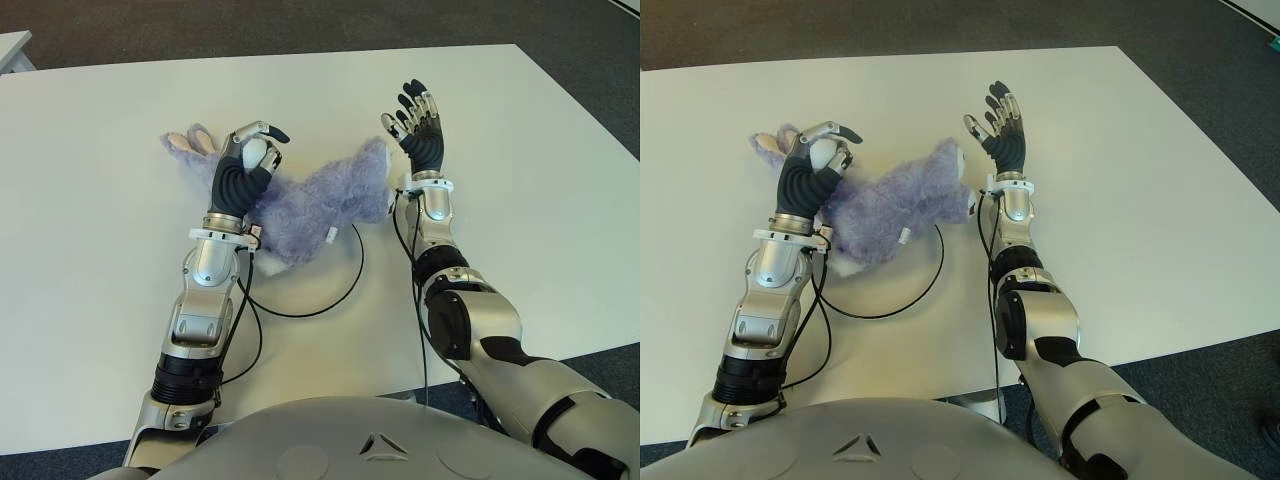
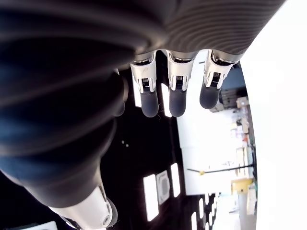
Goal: Put the doll into the plate.
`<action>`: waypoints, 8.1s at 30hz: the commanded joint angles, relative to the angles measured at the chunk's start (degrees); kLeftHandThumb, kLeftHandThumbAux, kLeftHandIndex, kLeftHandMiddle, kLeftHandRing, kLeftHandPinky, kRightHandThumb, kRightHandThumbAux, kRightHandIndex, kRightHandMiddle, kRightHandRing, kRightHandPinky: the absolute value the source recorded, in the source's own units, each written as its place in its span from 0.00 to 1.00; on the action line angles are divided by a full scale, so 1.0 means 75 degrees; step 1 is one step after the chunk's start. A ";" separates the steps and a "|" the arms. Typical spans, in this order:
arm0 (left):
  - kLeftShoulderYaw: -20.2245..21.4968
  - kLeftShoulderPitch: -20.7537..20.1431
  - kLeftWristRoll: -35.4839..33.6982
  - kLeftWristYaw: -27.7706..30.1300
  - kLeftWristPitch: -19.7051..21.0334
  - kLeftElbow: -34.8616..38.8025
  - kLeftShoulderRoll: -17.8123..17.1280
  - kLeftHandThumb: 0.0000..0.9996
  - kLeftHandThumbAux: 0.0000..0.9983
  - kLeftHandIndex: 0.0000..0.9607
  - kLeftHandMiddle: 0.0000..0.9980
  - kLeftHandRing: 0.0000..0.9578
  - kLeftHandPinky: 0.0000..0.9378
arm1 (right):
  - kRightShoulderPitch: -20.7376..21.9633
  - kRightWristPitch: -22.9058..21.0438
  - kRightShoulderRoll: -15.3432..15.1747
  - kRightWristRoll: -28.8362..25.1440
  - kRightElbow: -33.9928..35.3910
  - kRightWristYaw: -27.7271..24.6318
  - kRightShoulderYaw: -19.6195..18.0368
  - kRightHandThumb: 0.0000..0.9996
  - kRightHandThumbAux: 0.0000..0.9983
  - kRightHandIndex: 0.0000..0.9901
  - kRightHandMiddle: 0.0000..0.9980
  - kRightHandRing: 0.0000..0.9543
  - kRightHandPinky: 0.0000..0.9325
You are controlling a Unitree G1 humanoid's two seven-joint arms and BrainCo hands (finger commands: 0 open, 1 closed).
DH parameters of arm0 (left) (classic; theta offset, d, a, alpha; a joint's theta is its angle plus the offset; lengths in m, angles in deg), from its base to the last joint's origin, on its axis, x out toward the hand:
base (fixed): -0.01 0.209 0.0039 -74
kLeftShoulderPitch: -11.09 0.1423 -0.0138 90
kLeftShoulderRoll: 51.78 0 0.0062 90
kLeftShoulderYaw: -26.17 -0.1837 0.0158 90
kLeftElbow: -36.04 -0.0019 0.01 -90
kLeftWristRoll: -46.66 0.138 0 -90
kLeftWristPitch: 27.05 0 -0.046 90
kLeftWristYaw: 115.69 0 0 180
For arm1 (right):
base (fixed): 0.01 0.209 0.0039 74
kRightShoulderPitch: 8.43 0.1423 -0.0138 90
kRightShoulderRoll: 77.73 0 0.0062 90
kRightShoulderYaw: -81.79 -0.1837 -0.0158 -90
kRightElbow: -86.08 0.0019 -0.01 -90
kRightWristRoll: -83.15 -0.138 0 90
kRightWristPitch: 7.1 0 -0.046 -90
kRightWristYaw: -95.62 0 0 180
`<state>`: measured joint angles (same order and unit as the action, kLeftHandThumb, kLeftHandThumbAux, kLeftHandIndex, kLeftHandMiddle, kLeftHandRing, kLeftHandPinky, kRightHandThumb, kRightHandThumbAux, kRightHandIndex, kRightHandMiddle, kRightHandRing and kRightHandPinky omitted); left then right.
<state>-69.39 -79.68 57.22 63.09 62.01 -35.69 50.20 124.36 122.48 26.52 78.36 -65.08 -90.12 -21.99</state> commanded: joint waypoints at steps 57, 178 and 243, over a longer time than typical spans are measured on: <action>-0.0596 0.1184 -0.0654 0.0890 -0.0024 0.0678 -0.0267 0.72 0.70 0.46 0.81 0.86 0.88 | -0.0485 -0.0109 0.0133 -0.0079 -0.0361 0.0145 0.0026 0.28 0.85 0.10 0.11 0.10 0.11; 0.1371 -0.0915 -0.1079 0.1171 -0.2149 -0.1331 -0.1581 0.08 0.39 0.00 0.01 0.00 0.00 | -0.0552 -0.0077 0.0213 -0.0055 -0.0320 0.0276 0.0159 0.32 0.86 0.12 0.12 0.11 0.12; 0.2202 -0.0983 -0.1545 0.0417 -0.1637 -0.1282 -0.1043 0.00 0.41 0.00 0.05 0.01 0.00 | -0.0516 -0.0075 0.0185 -0.0111 -0.0328 0.0201 0.0114 0.33 0.85 0.11 0.11 0.10 0.11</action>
<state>-53.19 -86.93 45.51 67.53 47.89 -44.07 41.29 124.36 122.44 27.18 78.37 -65.48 -88.48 -20.81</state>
